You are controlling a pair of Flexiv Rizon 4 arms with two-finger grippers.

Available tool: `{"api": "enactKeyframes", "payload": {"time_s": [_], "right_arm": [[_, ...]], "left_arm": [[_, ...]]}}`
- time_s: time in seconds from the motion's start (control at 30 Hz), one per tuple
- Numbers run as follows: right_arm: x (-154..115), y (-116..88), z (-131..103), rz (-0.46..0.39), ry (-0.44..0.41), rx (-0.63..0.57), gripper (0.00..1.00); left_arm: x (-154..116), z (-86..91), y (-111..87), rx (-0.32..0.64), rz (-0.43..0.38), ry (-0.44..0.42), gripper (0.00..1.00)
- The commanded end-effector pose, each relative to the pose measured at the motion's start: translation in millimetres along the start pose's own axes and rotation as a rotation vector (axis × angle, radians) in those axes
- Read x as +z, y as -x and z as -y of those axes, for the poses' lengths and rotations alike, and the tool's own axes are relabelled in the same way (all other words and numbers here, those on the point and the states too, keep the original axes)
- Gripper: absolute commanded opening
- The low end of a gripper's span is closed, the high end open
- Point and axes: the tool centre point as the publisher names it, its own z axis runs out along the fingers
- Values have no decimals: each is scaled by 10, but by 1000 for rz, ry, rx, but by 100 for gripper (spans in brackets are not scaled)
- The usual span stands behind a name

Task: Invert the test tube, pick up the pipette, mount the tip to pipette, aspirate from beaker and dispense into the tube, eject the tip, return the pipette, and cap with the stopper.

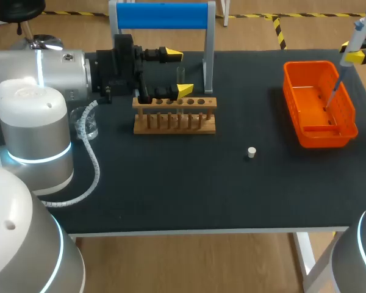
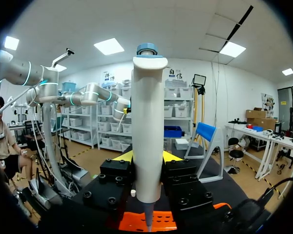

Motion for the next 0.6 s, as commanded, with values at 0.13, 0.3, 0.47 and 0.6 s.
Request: {"api": "enactKeyframes", "payload": {"time_s": [0.13,0.3,0.47,0.6], "right_arm": [[-34,30,9,-10,0,0,0],[-34,30,9,-10,0,0,0],[-34,30,9,-10,0,0,0],[-34,30,9,-10,0,0,0]], "left_arm": [[553,201,-53,-18,35,44,100],[932,337,-105,-34,51,70,100],[1347,464,-102,-24,35,89,100],[1645,573,-74,-12,11,82,100]]}}
